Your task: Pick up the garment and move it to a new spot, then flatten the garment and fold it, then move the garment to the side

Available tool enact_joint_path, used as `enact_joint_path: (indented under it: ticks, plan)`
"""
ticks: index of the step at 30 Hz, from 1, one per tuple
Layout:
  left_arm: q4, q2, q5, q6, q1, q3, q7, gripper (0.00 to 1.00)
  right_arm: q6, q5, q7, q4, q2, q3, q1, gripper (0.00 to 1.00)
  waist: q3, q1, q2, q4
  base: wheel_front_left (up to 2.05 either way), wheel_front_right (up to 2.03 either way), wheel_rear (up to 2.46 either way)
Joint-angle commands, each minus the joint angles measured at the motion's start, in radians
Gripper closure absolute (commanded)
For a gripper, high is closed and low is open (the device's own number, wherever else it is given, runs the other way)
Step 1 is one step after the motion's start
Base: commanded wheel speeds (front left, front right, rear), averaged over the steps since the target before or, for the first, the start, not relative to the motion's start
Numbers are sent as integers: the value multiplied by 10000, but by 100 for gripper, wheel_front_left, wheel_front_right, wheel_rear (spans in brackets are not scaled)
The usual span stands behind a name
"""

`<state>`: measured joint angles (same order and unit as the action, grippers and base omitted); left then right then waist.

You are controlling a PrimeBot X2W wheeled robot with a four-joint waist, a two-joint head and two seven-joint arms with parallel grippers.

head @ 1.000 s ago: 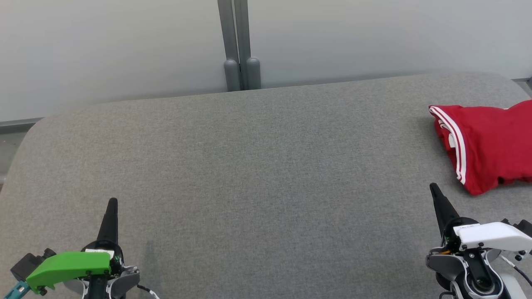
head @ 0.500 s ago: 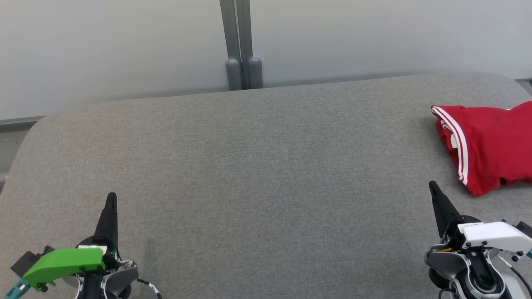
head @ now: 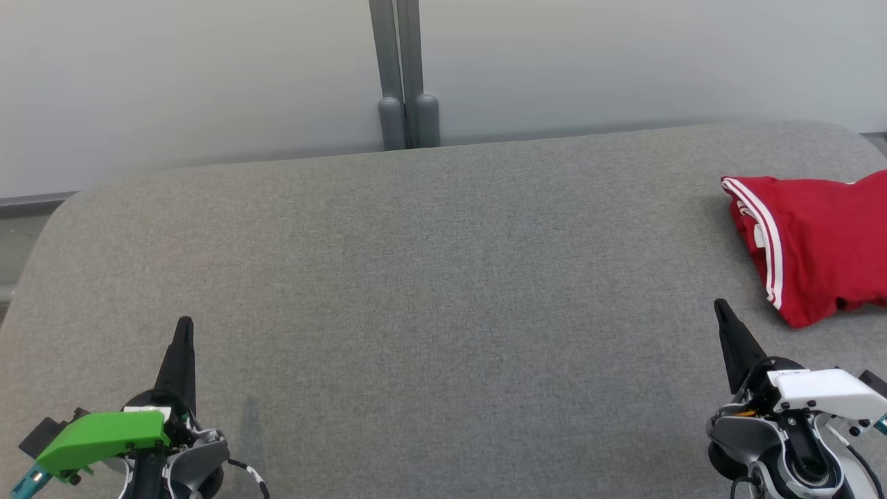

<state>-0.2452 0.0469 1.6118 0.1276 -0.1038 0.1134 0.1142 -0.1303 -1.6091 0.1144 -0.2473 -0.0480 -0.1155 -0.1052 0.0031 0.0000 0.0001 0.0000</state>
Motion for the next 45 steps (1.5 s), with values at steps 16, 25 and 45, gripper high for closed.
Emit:
enact_joint_path:
  ticks: [16, 25, 45]
  plan:
    - [-17, 62, 19, 66, -112, 29, 35, 100, -7, -55, 43, 47, -14, -20, -60, 100, 0, 0, -1, 0, 0, 0, 0]
    - [-16, 62, 20, 66, -112, 28, 35, 100, -7, -54, 43, 47, -14, -20, -60, 100, 0, 0, -1, 0, 0, 0, 0]
    - [-15, 62, 15, 66, -111, 27, 34, 100, -7, -54, 44, 47, -13, -21, -59, 100, 0, 0, -1, 0, 0, 0, 0]
